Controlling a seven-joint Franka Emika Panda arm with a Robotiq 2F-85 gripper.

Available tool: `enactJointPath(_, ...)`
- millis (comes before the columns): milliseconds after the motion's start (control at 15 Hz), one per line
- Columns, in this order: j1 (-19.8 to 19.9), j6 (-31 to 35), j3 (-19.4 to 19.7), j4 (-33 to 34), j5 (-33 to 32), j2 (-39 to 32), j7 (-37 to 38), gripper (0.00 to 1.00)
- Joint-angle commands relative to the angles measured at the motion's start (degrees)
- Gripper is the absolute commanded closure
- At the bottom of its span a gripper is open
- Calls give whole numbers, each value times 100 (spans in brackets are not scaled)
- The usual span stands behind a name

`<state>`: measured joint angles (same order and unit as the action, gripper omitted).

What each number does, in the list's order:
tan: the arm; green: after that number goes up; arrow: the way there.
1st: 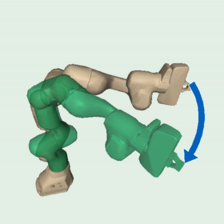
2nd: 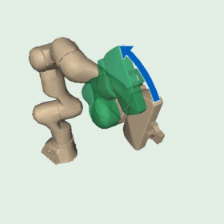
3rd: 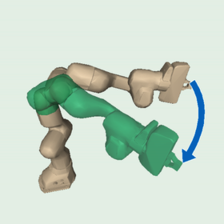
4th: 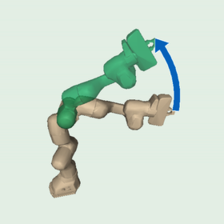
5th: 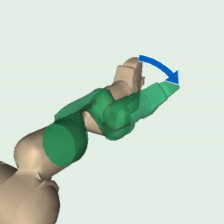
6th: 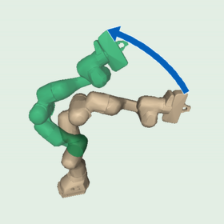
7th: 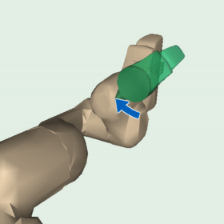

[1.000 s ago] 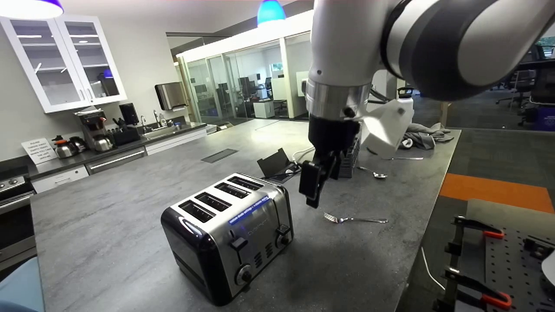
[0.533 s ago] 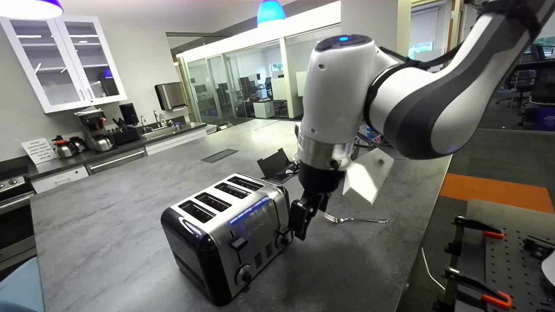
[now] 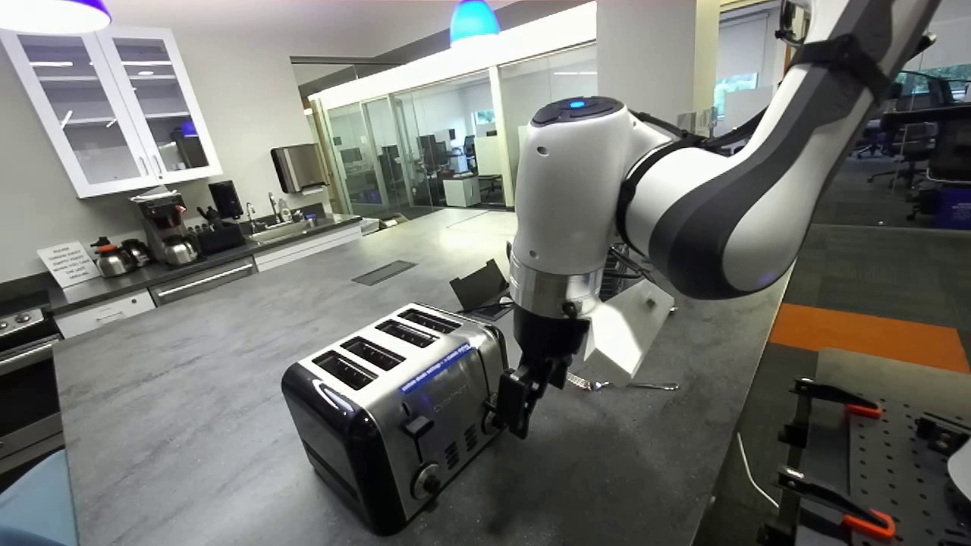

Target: Push the right lever on the toaster upwards

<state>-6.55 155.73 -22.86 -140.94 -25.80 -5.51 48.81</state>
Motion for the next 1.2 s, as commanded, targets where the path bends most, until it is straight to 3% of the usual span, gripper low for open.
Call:
enactJointPath(0, -58, 311, 106, 109, -452, -198, 512, 25)
enactJointPath(67, -75, 468, 153, 137, -696, -258, 759, 26)
enactJointPath(333, -322, 781, 515, 350, -2525, -418, 2402, 57)
enactJointPath(733, -757, 433, 883, 880, -4845, -970, 4772, 100)
enactJointPath(1133, -838, 436, 1136, 983, -6727, -1475, 6654, 100)
